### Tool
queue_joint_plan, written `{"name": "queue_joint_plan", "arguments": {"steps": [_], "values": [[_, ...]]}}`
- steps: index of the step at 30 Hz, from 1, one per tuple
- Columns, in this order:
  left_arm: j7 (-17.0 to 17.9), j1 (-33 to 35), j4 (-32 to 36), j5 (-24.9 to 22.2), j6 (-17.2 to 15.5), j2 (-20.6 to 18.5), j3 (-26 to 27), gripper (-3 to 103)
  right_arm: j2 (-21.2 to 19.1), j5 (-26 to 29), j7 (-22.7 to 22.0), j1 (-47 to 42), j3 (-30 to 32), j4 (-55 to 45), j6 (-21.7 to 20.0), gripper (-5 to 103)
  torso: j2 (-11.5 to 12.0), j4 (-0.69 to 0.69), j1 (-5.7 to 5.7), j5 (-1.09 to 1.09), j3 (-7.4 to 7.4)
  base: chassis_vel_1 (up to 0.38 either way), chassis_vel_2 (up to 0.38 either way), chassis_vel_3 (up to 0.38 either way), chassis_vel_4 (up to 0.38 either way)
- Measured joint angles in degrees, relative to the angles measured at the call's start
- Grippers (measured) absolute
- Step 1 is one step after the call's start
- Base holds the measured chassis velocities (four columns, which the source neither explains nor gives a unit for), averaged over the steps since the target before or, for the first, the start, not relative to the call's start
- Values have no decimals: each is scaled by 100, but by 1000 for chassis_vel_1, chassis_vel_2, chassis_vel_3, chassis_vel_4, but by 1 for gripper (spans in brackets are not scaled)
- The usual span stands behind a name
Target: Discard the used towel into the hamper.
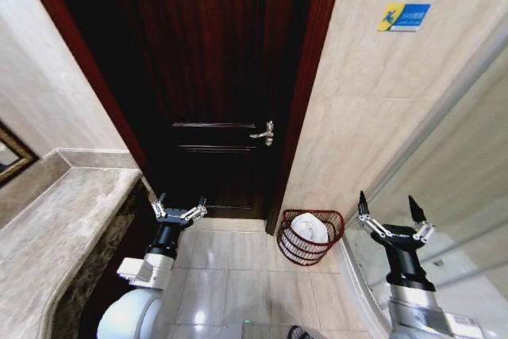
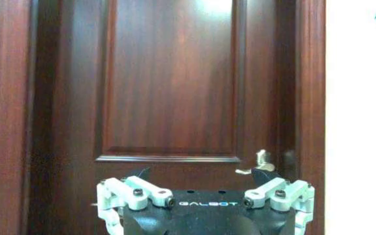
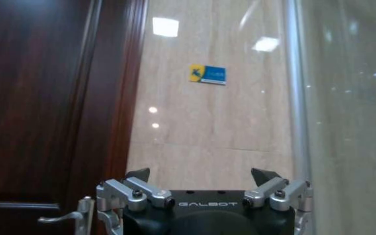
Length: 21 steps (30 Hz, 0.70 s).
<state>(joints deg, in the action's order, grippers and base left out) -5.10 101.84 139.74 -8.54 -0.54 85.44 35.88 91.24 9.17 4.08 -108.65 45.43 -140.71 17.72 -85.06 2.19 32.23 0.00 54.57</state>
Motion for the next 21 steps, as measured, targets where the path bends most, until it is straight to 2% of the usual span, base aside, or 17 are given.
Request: {"name": "queue_joint_plan", "arguments": {"steps": [21], "values": [[0,0,0,0,0,0,0,100,0,0,0,0,0,0,0,100,1,-1,-1,0,0,-104,-110,-106,-110]]}}
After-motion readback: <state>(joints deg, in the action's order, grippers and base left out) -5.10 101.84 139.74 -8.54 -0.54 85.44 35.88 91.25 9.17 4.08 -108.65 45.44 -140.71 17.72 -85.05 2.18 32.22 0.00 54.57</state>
